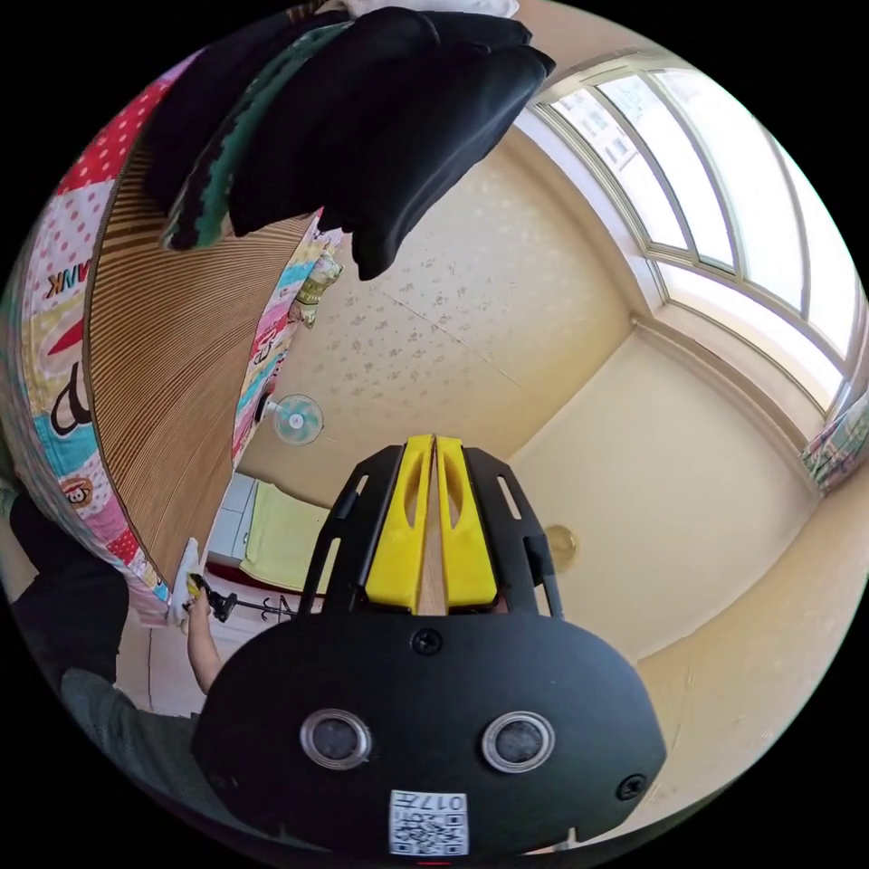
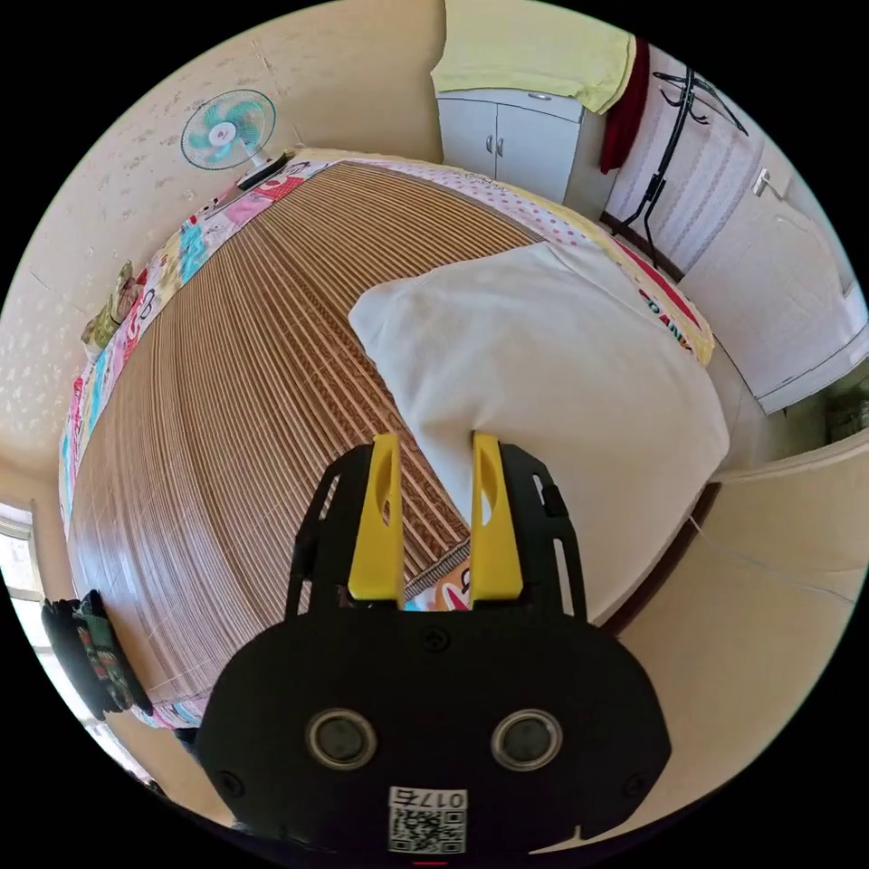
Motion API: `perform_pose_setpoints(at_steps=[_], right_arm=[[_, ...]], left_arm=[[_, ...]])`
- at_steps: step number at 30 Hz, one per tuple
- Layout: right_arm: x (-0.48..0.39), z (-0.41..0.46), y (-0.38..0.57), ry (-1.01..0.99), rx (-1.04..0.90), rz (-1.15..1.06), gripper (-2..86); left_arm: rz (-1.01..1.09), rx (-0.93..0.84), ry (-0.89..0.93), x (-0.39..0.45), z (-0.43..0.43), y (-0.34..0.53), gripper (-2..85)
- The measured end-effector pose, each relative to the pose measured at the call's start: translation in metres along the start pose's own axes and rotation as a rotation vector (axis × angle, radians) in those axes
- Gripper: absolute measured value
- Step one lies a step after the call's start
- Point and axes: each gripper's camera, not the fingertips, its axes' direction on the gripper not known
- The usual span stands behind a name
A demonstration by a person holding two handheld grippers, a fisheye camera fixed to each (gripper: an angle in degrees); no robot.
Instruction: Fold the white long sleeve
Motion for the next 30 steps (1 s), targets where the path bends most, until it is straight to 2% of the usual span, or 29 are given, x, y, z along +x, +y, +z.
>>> perform_pose_setpoints(at_steps=[2,7,11,17,22,27,30], right_arm=[[-0.004,0.005,0.001,0.056,0.007,-0.041,6.8],[0.032,0.000,-0.011,-0.217,-0.100,0.066,2.7],[0.036,-0.007,-0.004,-0.280,-0.106,0.045,1.9],[-0.010,-0.013,0.034,-0.370,-0.069,-0.082,1.5],[-0.112,0.007,0.076,-0.616,-0.160,-0.261,1.4],[-0.262,0.001,0.145,-0.574,-0.186,-0.525,1.3],[-0.337,-0.010,0.199,-0.670,-0.232,-0.632,1.3]], left_arm=[[-0.008,-0.012,-0.007,-0.005,0.005,-0.007,-1.0],[-0.044,0.001,-0.023,-0.014,-0.002,-0.016,-1.0],[-0.056,0.004,0.024,-0.014,-0.016,-0.022,-1.0],[-0.065,0.026,0.076,-0.014,-0.037,-0.029,-1.0],[-0.076,0.025,0.103,-0.016,-0.047,-0.032,-1.0],[-0.086,0.025,0.138,-0.017,-0.058,-0.029,-1.0],[-0.076,0.042,0.149,-0.014,-0.071,-0.028,-1.0]])
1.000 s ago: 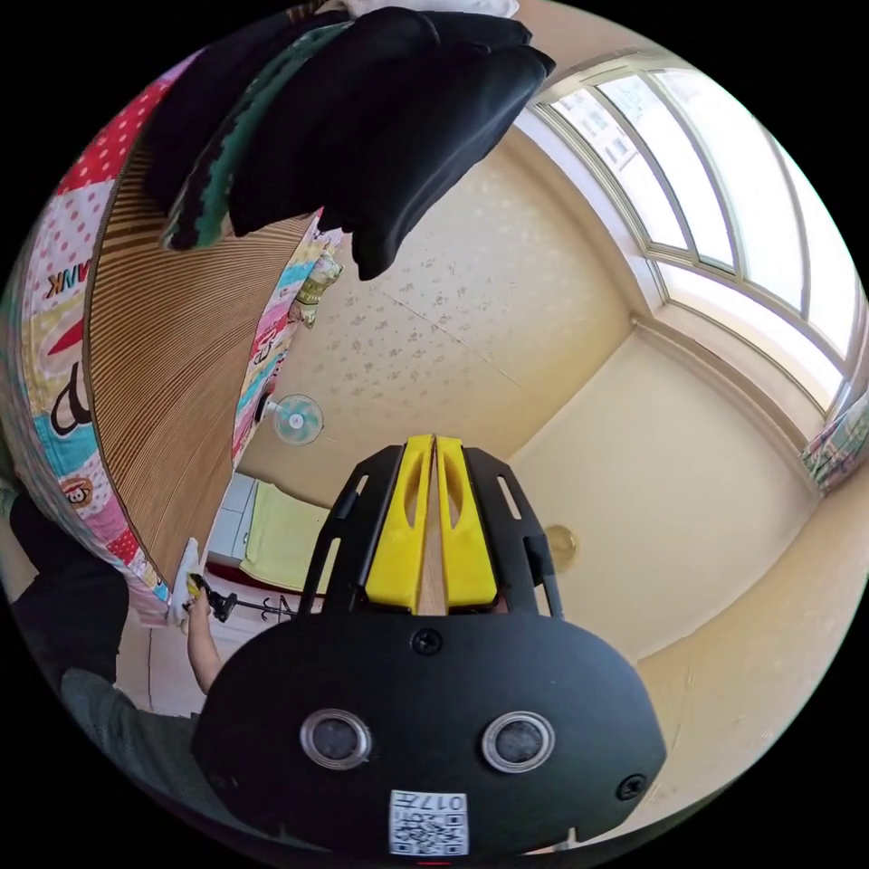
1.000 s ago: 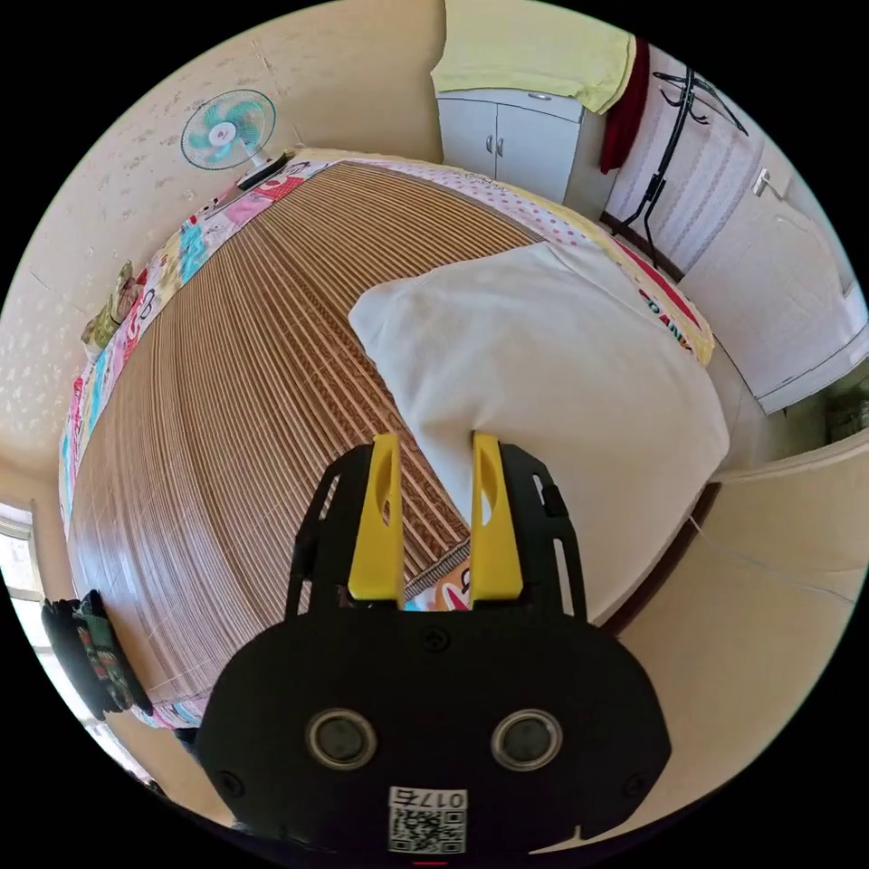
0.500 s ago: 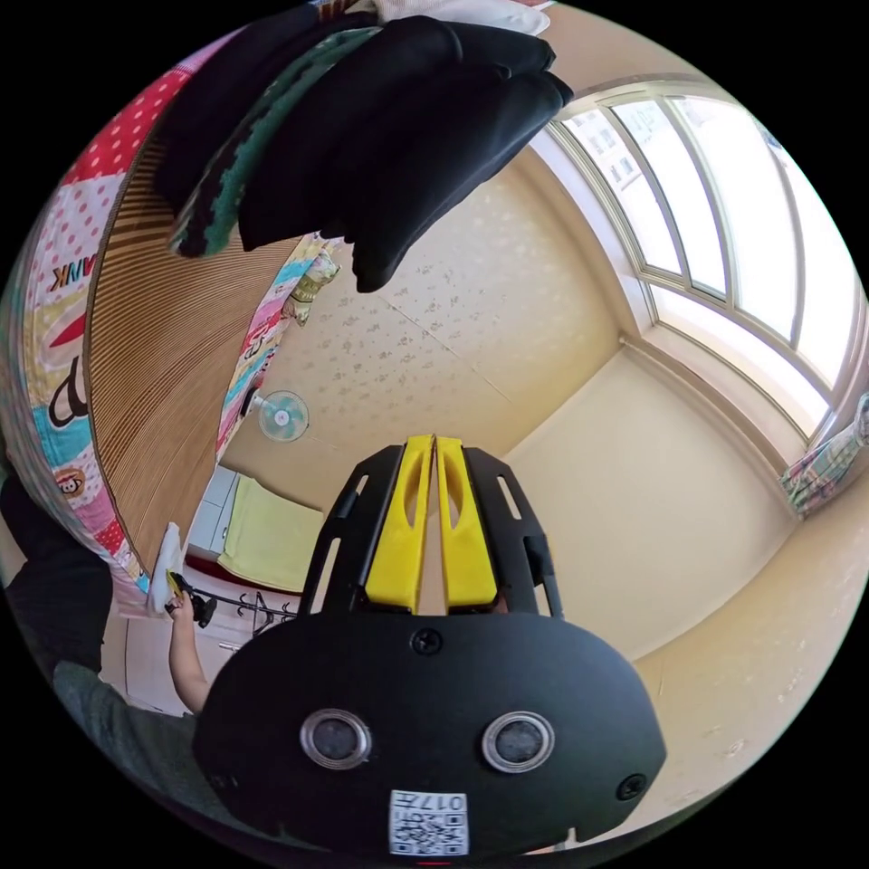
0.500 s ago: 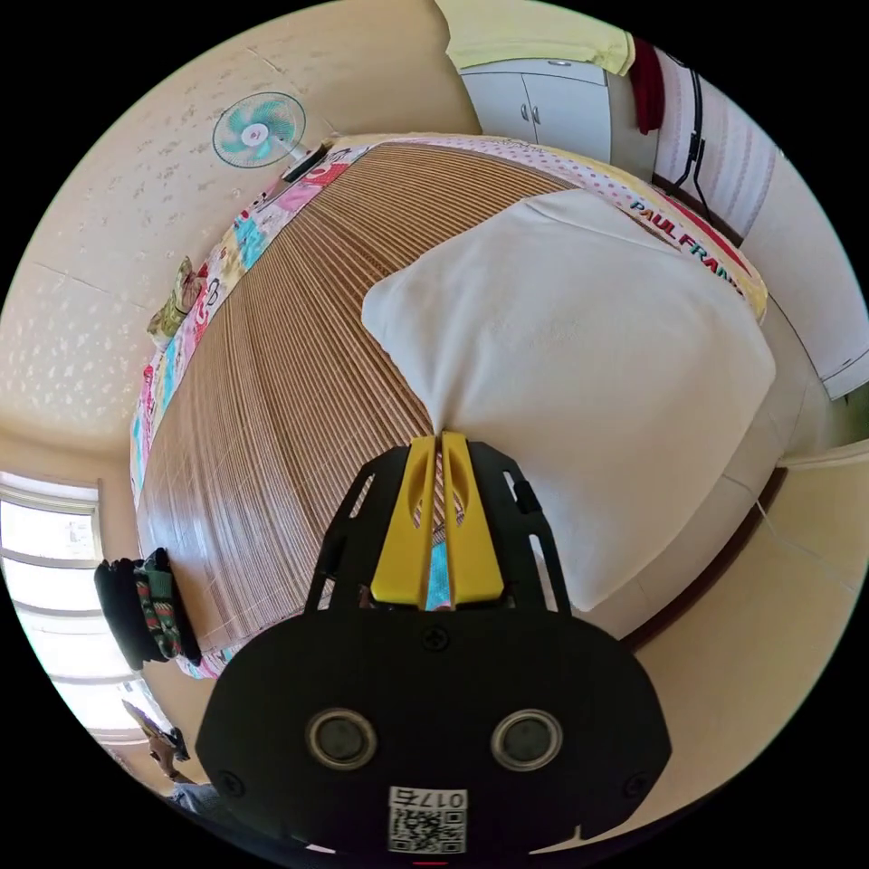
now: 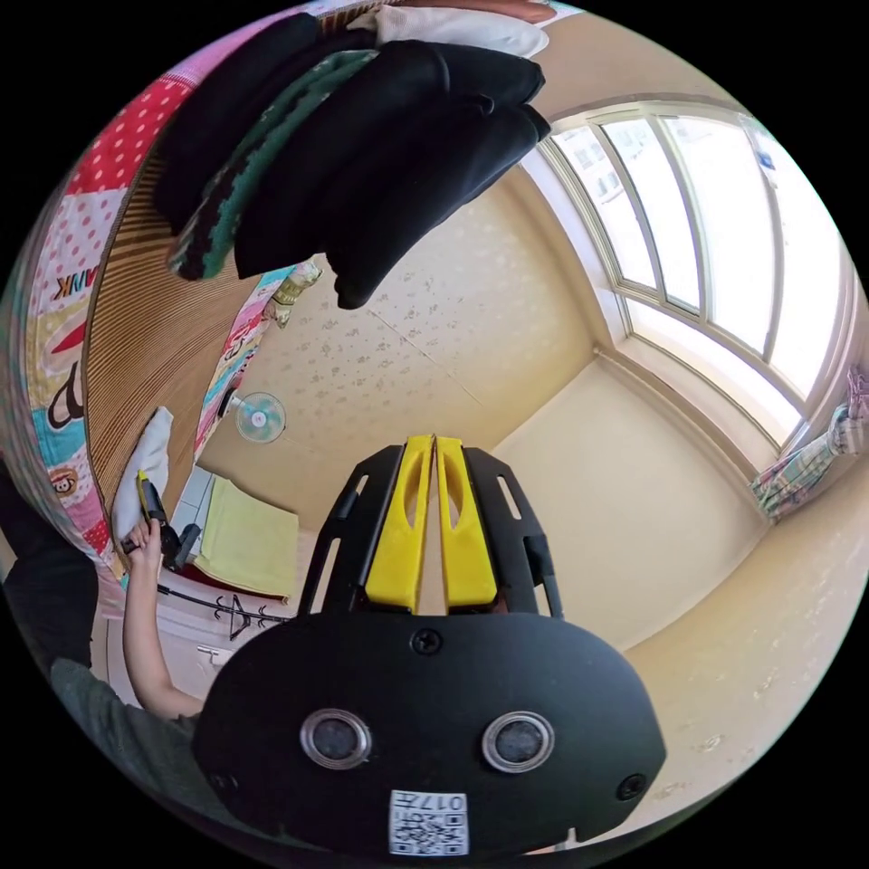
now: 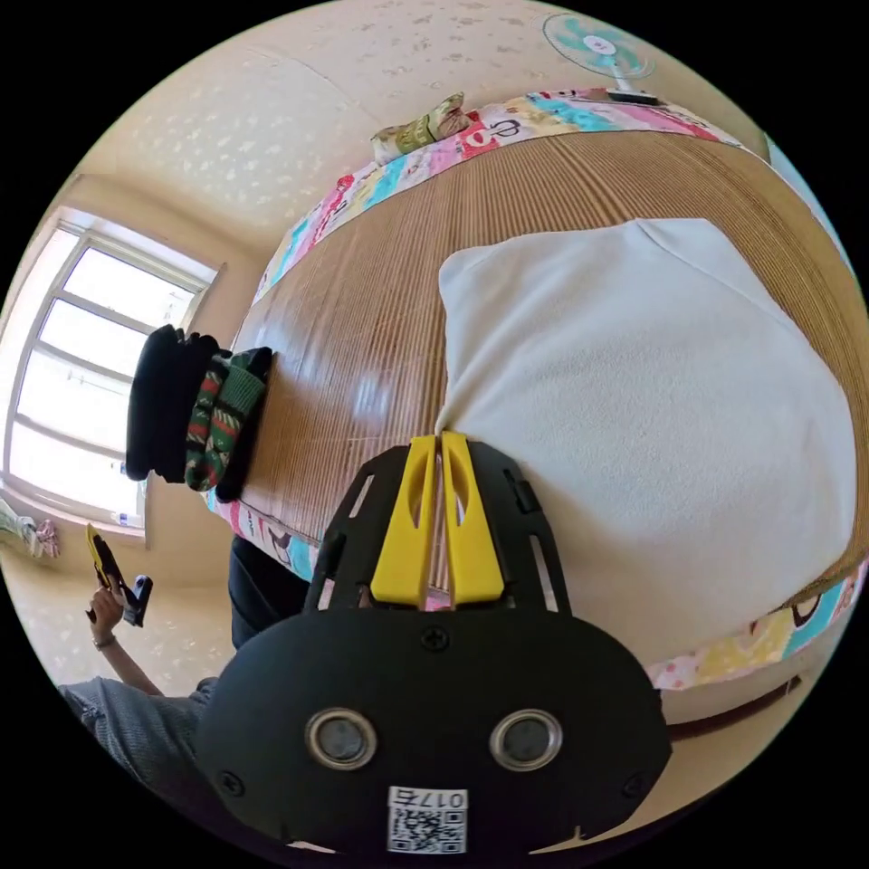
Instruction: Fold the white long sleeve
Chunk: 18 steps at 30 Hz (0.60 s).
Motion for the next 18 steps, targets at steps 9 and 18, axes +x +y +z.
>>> perform_pose_setpoints(at_steps=[9,18], right_arm=[[-0.198,0.114,0.101,0.458,-0.101,-0.466,1.4],[-0.165,0.046,0.139,0.270,-0.109,-0.489,1.2]], left_arm=[[-0.027,0.113,-0.014,-0.018,-0.046,-0.002,-1.0],[-0.123,0.005,-0.047,-0.069,0.001,-0.012,-1.0]])
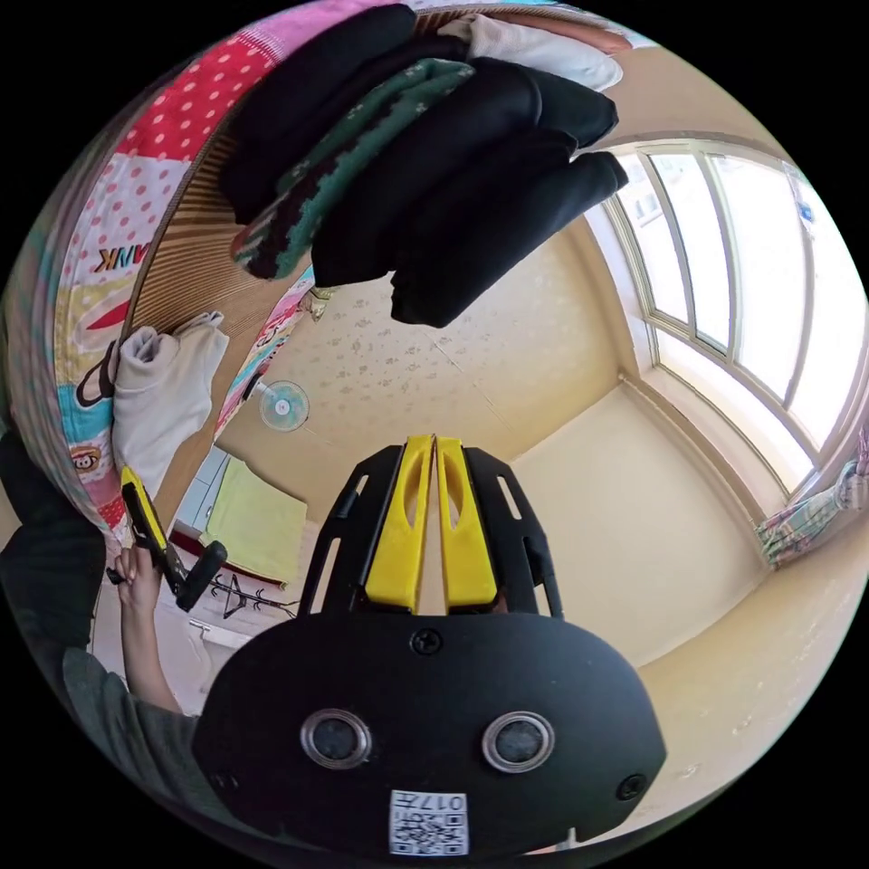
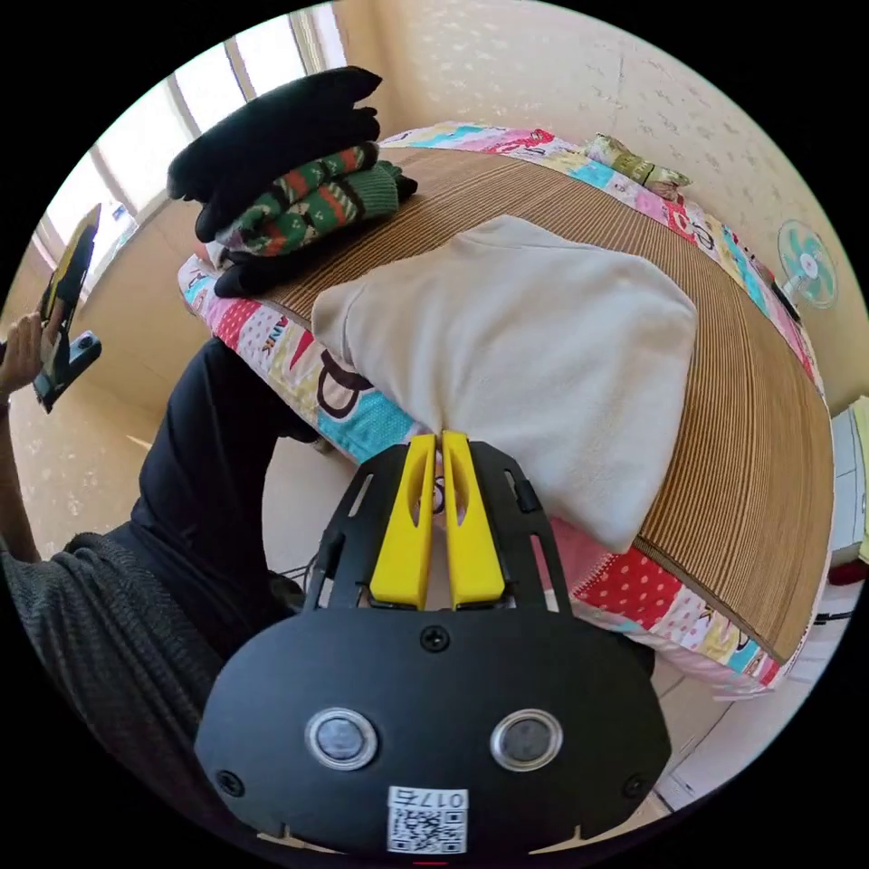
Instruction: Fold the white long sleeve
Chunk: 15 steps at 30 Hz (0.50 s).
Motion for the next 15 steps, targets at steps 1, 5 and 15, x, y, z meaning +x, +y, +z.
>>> perform_pose_setpoints(at_steps=[1,5,15], right_arm=[[0.016,-0.010,0.009,-0.058,0.026,0.061,1.1],[0.049,-0.049,0.035,-0.139,0.160,0.159,1.3],[0.035,-0.036,-0.022,-0.244,0.122,0.005,10.1]], left_arm=[[-0.012,-0.015,0.002,-0.007,0.007,0.000,-1.0],[-0.042,-0.036,-0.012,-0.026,0.025,0.002,-1.0],[-0.092,-0.051,-0.035,-0.062,0.040,0.016,-1.0]])
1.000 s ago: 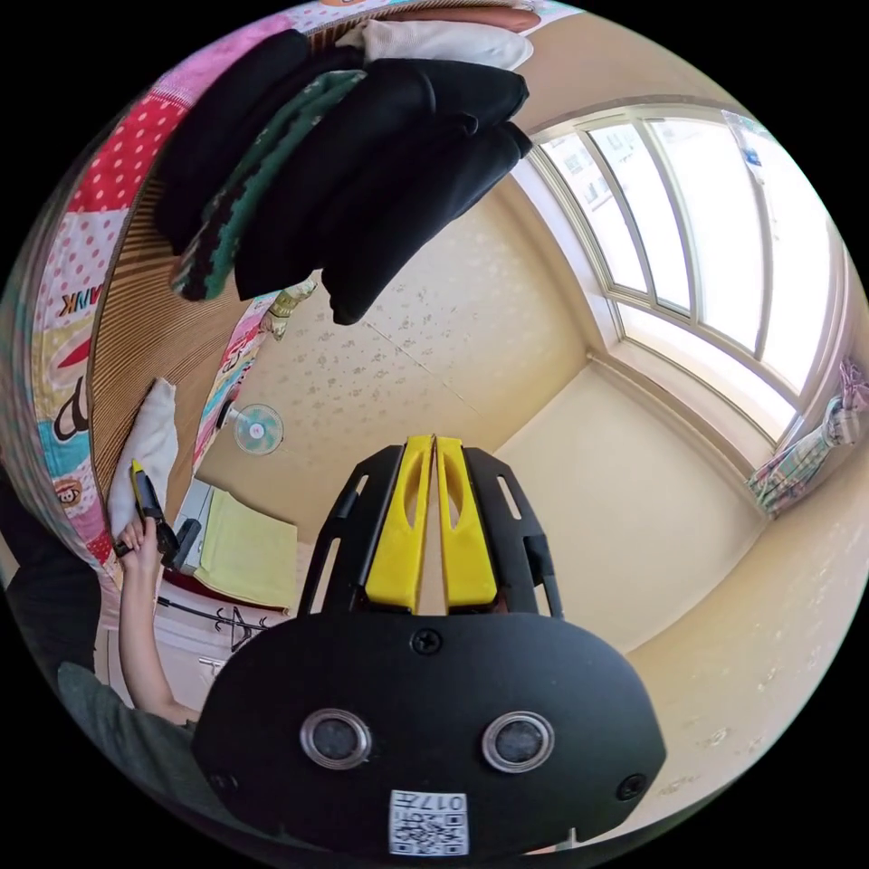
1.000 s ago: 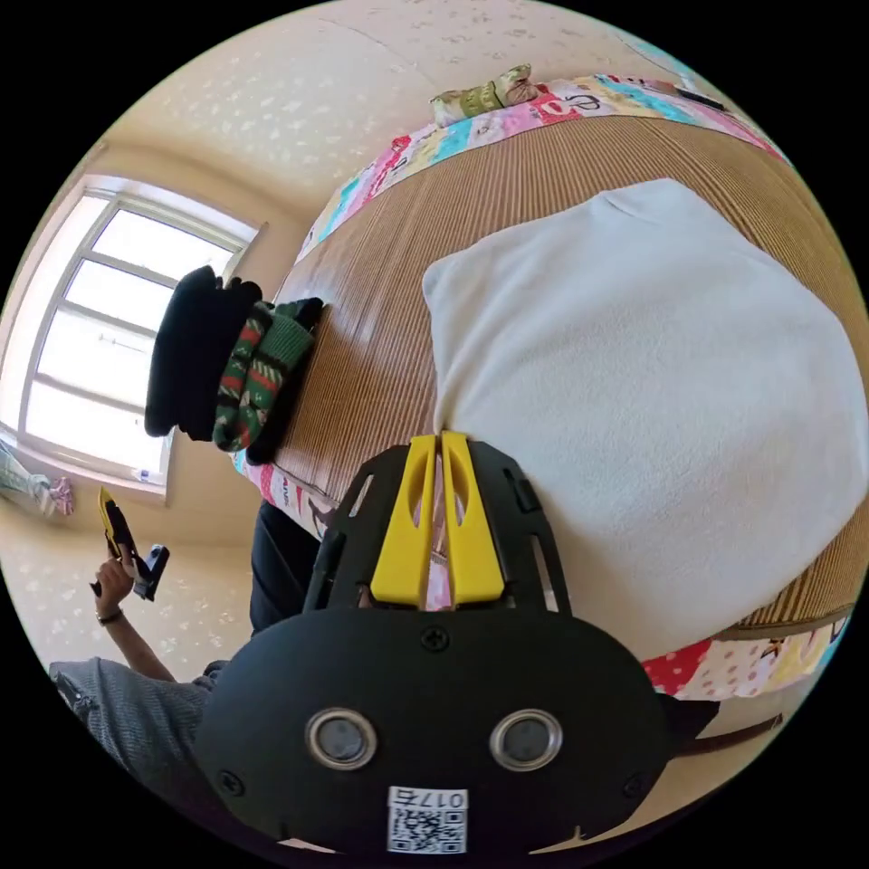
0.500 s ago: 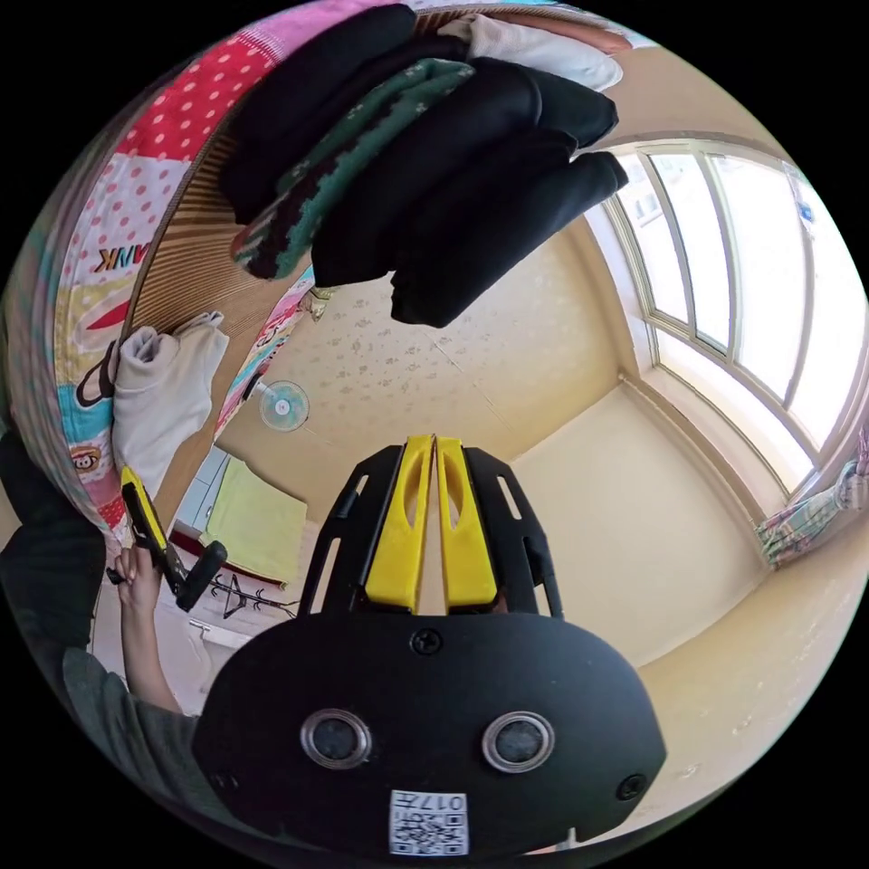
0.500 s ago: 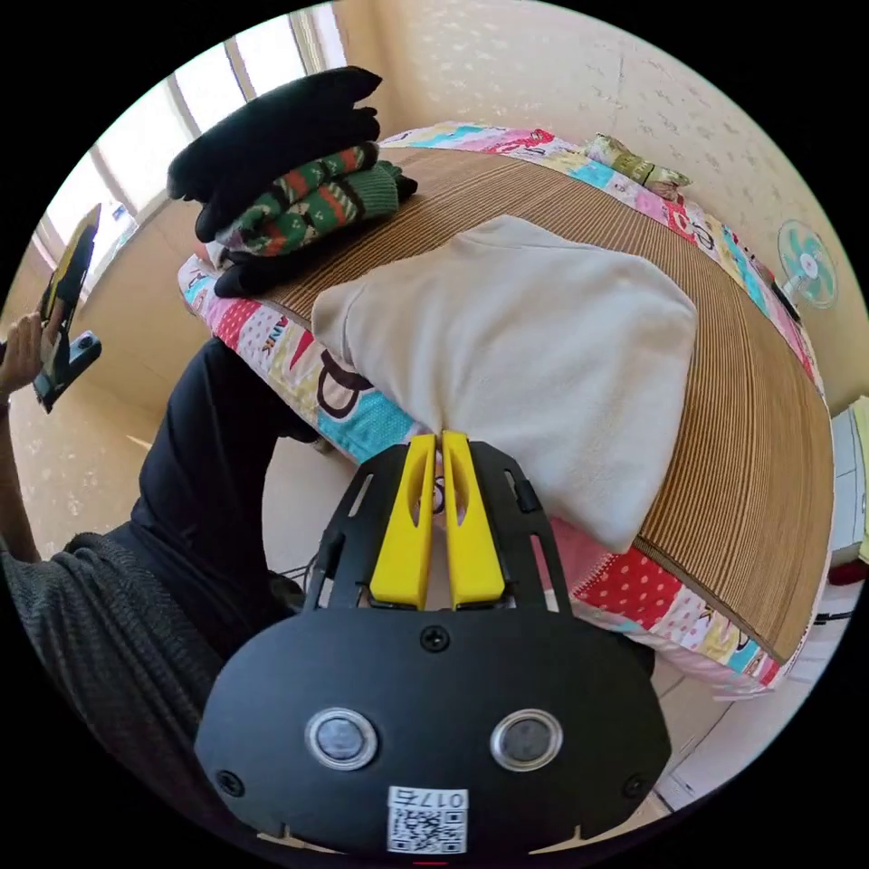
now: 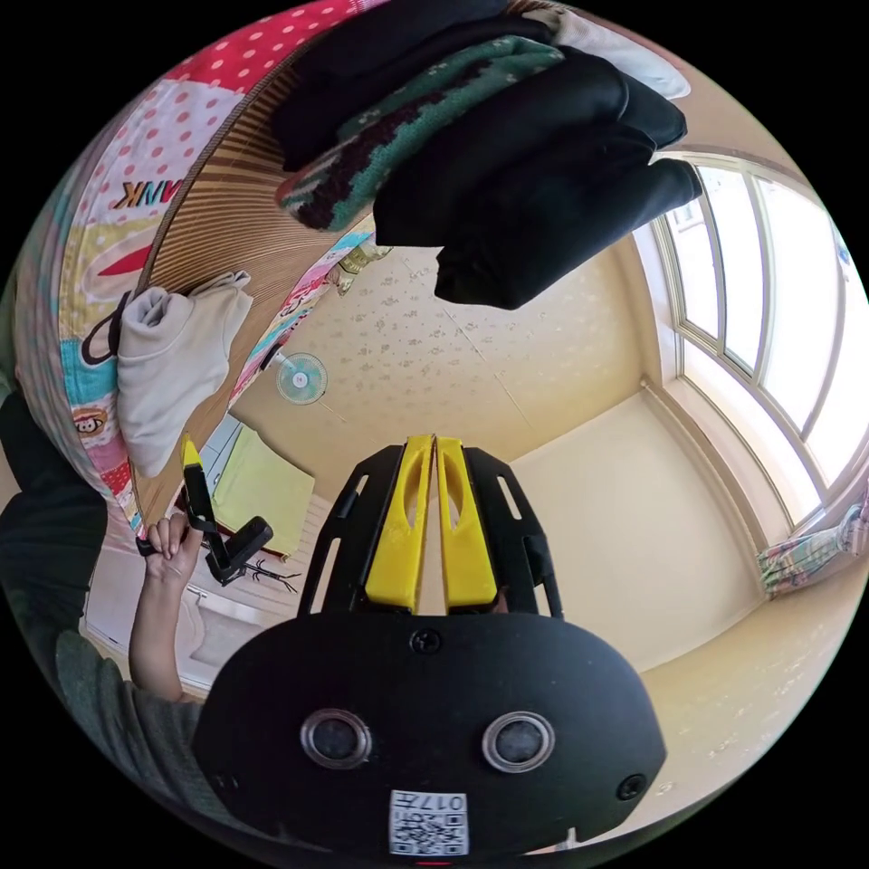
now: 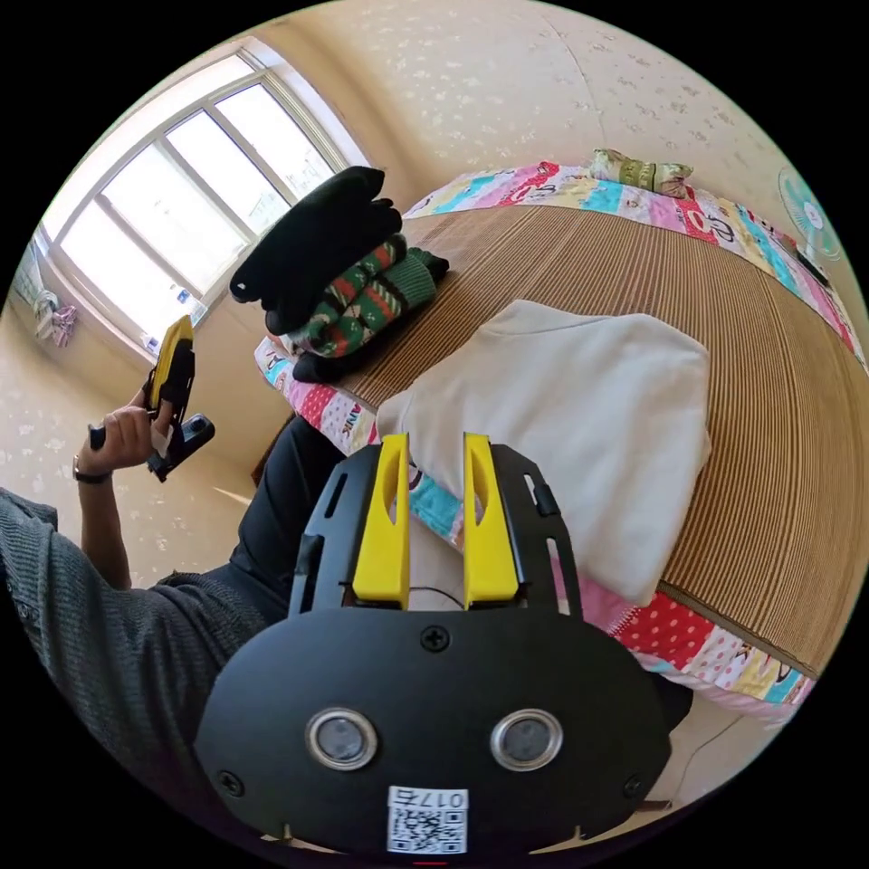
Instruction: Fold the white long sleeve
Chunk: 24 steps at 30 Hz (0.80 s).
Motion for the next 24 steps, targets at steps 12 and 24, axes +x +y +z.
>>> perform_pose_setpoints(at_steps=[12,24], right_arm=[[0.069,0.019,0.031,-0.066,-0.166,-0.116,4.6],[0.185,-0.215,0.142,-0.931,0.698,-0.429,1.6]], left_arm=[[0.051,0.006,-0.180,-0.004,-0.018,0.018,-1.0],[0.589,-0.748,-0.829,-0.043,0.214,0.057,8.4]])
